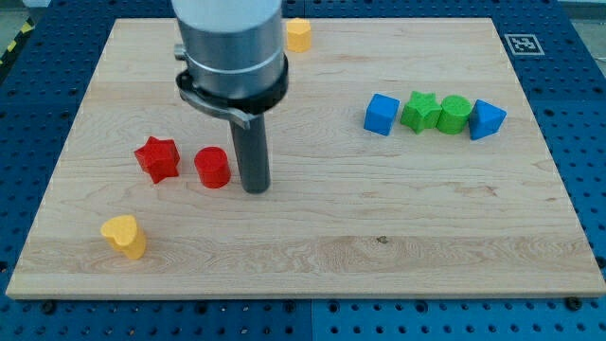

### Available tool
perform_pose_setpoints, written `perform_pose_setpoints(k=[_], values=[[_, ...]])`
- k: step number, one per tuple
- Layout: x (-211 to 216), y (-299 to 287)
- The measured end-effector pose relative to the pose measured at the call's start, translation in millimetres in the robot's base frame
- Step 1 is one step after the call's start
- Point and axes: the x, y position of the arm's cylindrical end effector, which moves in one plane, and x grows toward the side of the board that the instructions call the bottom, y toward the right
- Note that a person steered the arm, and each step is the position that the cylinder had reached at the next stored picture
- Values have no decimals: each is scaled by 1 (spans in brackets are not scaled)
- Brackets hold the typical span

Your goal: Keep the red circle closer to the right side of the red star

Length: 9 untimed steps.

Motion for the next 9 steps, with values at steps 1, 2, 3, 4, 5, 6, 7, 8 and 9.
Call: perform_pose_setpoints(k=[1,2,3,4,5,6,7,8,9], values=[[-1,-2],[8,-3],[20,-4],[20,-4],[17,-5],[9,-8],[3,-13],[-7,-16],[-26,-24]])
